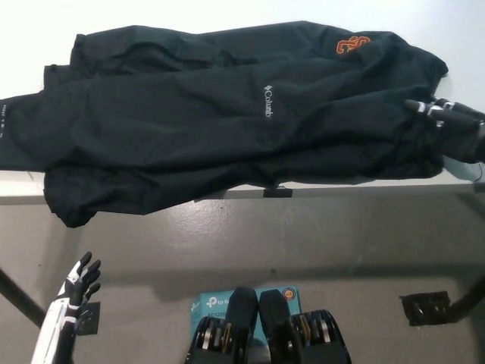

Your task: The robot grabs the right edges of the black jacket on the table, and folds it in half

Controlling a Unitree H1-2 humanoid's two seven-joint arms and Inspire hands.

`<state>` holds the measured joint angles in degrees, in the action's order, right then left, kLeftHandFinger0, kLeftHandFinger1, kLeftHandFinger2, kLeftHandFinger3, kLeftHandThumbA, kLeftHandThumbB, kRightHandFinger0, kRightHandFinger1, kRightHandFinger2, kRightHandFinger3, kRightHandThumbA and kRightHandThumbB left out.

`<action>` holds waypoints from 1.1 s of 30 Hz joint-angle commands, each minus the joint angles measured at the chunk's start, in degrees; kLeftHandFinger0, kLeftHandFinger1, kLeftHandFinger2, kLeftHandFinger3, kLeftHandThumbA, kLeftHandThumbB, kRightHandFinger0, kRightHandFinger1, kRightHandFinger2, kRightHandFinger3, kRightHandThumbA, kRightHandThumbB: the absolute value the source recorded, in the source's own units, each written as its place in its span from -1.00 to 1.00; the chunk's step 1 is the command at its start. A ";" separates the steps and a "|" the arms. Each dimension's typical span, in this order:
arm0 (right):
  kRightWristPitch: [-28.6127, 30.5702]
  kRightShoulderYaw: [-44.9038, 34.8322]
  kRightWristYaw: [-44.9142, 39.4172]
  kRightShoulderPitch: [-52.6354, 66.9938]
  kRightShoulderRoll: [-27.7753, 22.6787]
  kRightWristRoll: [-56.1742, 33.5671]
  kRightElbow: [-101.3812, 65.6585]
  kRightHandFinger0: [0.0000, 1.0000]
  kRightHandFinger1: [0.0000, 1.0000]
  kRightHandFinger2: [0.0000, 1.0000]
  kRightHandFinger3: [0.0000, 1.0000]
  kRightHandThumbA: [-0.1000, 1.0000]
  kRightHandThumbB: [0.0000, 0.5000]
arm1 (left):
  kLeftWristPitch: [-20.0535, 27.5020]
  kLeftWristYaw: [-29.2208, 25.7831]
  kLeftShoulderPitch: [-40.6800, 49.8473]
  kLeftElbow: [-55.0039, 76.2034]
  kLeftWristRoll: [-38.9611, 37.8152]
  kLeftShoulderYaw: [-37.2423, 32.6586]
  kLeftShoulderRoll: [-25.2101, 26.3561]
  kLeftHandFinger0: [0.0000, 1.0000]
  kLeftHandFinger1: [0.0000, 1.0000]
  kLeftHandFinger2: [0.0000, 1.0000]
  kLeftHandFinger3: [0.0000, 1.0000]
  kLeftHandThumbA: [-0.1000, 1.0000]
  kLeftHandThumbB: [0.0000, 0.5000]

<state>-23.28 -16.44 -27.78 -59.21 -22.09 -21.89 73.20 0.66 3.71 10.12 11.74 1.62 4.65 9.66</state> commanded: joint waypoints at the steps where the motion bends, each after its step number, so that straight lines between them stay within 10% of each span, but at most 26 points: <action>1: -0.67 0.37 -0.91 -2.93 2.07 -0.03 -1.06 1.00 1.00 1.00 1.00 1.00 0.99 | 1.59 0.01 -0.52 2.05 0.27 0.51 1.21 1.00 1.00 1.00 1.00 1.00 -0.39; 11: 0.84 6.65 1.80 -3.70 6.42 5.12 1.10 0.99 1.00 1.00 1.00 1.00 0.97 | 0.51 -0.22 -0.98 3.05 -0.07 0.85 1.15 1.00 1.00 1.00 1.00 1.00 -0.30; 12: 1.98 7.22 3.55 -3.46 7.43 5.61 1.33 0.24 0.92 1.00 1.00 1.00 1.00 | 0.55 -0.10 -1.03 3.10 -0.08 0.76 1.20 1.00 1.00 1.00 1.00 1.00 -0.26; 13: 3.89 8.20 7.46 -3.64 8.30 6.99 1.74 -0.63 0.15 0.83 1.00 0.74 1.00 | 0.75 -0.07 -1.24 2.94 -0.33 0.78 1.12 1.00 1.00 1.00 1.00 1.00 -0.28; 14: 4.16 8.44 7.94 -3.74 8.32 7.04 1.84 -0.52 0.30 1.00 1.00 0.77 1.00 | 0.75 -0.08 -1.37 2.90 -0.33 0.75 1.08 1.00 1.00 1.00 1.00 1.00 -0.27; 15: 6.48 7.65 17.97 -4.47 10.29 7.43 2.38 -0.97 -0.69 -0.01 1.00 -0.17 0.58 | 0.64 -0.10 -1.61 2.91 -0.23 0.72 1.10 1.00 1.00 1.00 1.00 1.00 -0.26; 16: 7.45 7.43 20.28 -4.57 11.00 7.45 2.40 -1.00 -0.86 -0.01 0.97 -0.83 0.47 | 0.50 -0.05 -1.66 2.99 -0.36 0.76 1.13 1.00 1.00 1.00 1.00 1.00 -0.24; 19: 10.21 7.54 26.62 -5.24 13.03 8.50 2.46 -1.00 -0.58 0.50 0.38 -1.00 0.01 | 0.00 -0.20 -2.23 3.17 -0.23 0.88 1.19 1.00 1.00 1.00 1.00 1.00 -0.23; 22: 11.36 7.28 27.31 -5.25 13.40 8.37 2.33 -1.00 -0.53 0.52 0.15 -1.00 -0.06 | -0.20 -0.10 -2.54 3.54 -0.18 0.93 1.45 1.00 1.00 1.00 1.00 1.00 -0.26; 25: 12.09 6.82 27.75 -5.11 13.37 7.99 2.57 -1.00 -0.46 0.63 0.11 -1.00 -0.16 | -0.29 -0.06 -2.54 3.60 -0.10 0.91 1.50 1.00 1.00 1.00 1.00 1.00 -0.28; 28: 13.18 4.58 28.84 -4.74 13.48 5.93 2.39 -1.00 -0.49 0.58 0.48 -1.00 -0.31 | 0.25 -0.16 -2.73 3.24 0.61 0.79 1.69 1.00 1.00 1.00 1.00 1.00 -0.33; 30: 15.25 4.14 29.66 -4.16 13.44 5.95 2.10 -1.00 -0.37 0.69 -0.16 -1.00 -0.34 | 0.13 -0.15 -2.98 3.18 0.39 0.84 1.62 1.00 1.00 1.00 1.00 1.00 -0.36; 33: 18.06 1.84 31.33 -3.69 13.67 4.38 1.97 -1.00 -0.35 0.67 -0.48 -1.00 -0.38 | -0.16 -0.20 -3.02 3.22 0.42 0.84 1.64 1.00 1.00 1.00 1.00 1.00 -0.33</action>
<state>-10.02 -12.48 -2.84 -61.74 -9.60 -16.71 74.18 0.25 3.71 7.78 12.77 1.71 4.72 10.14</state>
